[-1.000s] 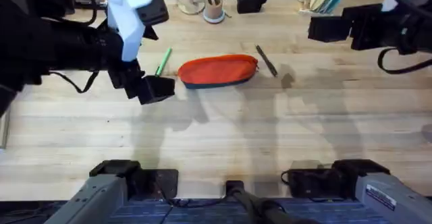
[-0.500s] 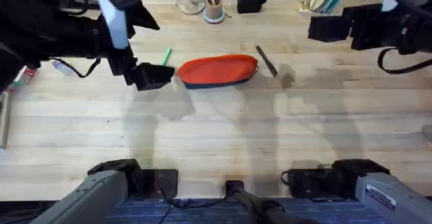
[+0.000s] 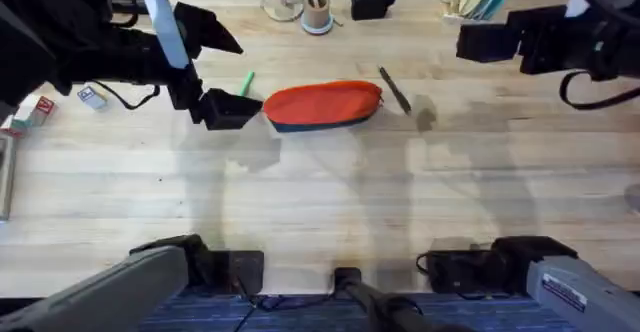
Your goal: Unzip the bag, pick up the pens from the table one at a time and place them inside, then zip the bag closed.
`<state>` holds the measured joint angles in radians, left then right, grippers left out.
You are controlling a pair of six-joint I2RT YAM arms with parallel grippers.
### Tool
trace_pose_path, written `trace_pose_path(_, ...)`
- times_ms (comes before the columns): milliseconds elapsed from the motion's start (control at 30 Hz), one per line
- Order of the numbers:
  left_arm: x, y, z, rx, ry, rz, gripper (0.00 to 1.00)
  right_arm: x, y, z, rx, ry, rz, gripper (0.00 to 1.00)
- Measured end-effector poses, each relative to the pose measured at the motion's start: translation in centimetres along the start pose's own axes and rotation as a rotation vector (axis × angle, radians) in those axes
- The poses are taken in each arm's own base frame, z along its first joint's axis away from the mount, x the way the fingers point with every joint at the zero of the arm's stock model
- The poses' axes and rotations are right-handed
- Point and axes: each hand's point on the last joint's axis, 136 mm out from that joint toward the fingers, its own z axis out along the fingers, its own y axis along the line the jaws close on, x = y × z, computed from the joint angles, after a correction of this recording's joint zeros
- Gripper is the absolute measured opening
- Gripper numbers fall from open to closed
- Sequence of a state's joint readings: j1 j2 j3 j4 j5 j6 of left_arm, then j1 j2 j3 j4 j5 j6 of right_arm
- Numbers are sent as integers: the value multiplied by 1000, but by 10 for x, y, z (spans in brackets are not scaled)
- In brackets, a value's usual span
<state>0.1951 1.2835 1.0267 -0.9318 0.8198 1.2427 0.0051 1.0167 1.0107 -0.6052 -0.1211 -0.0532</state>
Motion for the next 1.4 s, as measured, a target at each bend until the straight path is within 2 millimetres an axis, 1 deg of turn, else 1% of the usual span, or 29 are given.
trace_pose_path(133, 4, -3, 3, 23, 7, -26, 994, 0, 0, 0, 0, 0, 0, 997)
trace_pose_path(433, 15, -1, 13, 60, 22, -57, 993, 0, 0, 0, 0, 2, 0, 997)
trace_pose_path(567, 28, 1, 24, 97, 33, -94, 993, 0, 0, 0, 0, 2, 5, 997)
trace_pose_path(700, 40, 9, 39, 119, 33, -117, 993, 0, 0, 0, 0, 2, 13, 997)
trace_pose_path(833, 48, 12, 53, 144, 32, -124, 993, 0, 0, 0, 0, 2, 17, 997)
trace_pose_path(967, 49, 8, 70, 189, 28, -115, 993, 0, 0, 0, 0, 2, 21, 997)
trace_pose_path(1000, 48, 4, 83, 218, 25, -97, 993, 0, 0, 0, 0, 2, 21, 997)
trace_pose_path(1067, 48, 1, 89, 234, 25, -86, 993, 0, 0, 0, 0, 2, 20, 997)
trace_pose_path(1167, 47, -1, 94, 247, 25, -80, 993, 0, 0, 0, 0, 2, 21, 997)
trace_pose_path(1367, 47, 0, 94, 244, 24, -78, 998, 0, 0, 0, 0, 2, 21, 997)
trace_pose_path(1400, 47, 0, 94, 244, 24, -78, 985, 0, 0, 0, 0, 2, 21, 997)
